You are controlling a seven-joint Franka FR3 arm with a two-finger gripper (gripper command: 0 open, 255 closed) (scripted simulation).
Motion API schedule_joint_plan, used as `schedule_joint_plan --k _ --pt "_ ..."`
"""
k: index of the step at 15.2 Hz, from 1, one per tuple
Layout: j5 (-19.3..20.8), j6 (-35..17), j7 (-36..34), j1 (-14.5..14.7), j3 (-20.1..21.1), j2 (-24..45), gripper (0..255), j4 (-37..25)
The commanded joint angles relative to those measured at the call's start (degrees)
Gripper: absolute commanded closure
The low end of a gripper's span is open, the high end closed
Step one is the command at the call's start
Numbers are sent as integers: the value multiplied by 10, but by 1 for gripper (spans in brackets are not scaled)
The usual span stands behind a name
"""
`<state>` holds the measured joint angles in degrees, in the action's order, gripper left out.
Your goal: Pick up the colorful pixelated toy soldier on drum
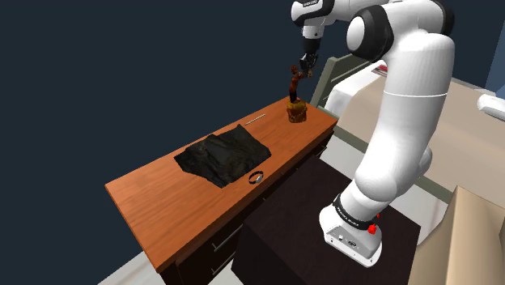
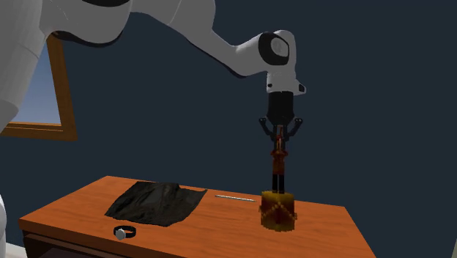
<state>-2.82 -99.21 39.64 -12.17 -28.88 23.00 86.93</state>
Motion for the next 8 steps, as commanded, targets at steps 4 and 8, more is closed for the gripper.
schedule_joint_plan --k 4,8 --pt "2 37 2 -2 -2 -5 255 -34" --pt "2 54 3 -3 -3 -5 255 -50"
